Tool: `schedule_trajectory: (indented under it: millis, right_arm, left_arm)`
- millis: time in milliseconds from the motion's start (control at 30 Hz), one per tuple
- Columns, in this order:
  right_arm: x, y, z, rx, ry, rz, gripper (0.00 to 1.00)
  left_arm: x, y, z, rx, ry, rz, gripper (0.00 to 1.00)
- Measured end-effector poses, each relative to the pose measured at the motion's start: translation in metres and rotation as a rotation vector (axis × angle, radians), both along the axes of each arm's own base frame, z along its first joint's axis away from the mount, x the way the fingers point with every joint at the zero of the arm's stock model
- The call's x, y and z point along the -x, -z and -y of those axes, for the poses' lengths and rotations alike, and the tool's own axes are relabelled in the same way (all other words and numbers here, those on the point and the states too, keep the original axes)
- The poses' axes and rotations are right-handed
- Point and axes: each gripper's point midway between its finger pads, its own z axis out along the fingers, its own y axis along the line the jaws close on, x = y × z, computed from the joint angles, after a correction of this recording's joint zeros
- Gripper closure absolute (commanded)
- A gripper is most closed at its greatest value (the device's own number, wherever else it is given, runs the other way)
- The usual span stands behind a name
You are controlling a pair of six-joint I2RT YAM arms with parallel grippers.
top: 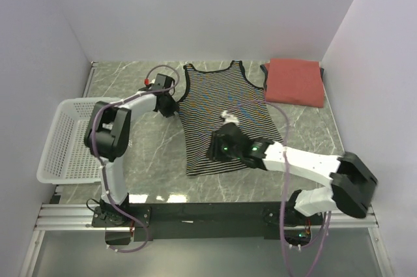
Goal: Fold and stack the tank tops
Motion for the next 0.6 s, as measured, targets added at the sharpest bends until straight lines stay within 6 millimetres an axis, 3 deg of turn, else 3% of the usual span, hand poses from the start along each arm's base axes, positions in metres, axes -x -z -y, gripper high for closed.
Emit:
schedule_trajectory:
  millis: [67, 200, 333, 467, 600]
  right_arm:
    - [0.003, 0.004, -0.019, 0.025, -0.035, -0.003, 0.57]
    - [0.011, 0.009, -0.053, 0.079, -0.104, 0.011, 0.58]
    - [0.015, 0.012, -0.081, 0.119, -0.160, 0.036, 0.58]
    - [0.022, 0.025, -0.097, 0.175, -0.202, 0.042, 0.58]
    - [0.030, 0.044, -0.096, 0.246, -0.223, 0.030, 0.57]
  left_arm:
    - [-0.005, 0.015, -0.001, -0.032, 0.005, -0.035, 0.68]
    - [-0.025, 0.005, 0.000, -0.060, 0.018, 0.004, 0.69]
    - [-0.031, 0.005, -0.004, -0.094, 0.022, 0.012, 0.79]
    - [-0.031, 0.018, -0.008, -0.129, 0.024, -0.017, 0.89]
    - [-0.035, 0.018, -0.011, -0.154, 0.027, -0.011, 0.95]
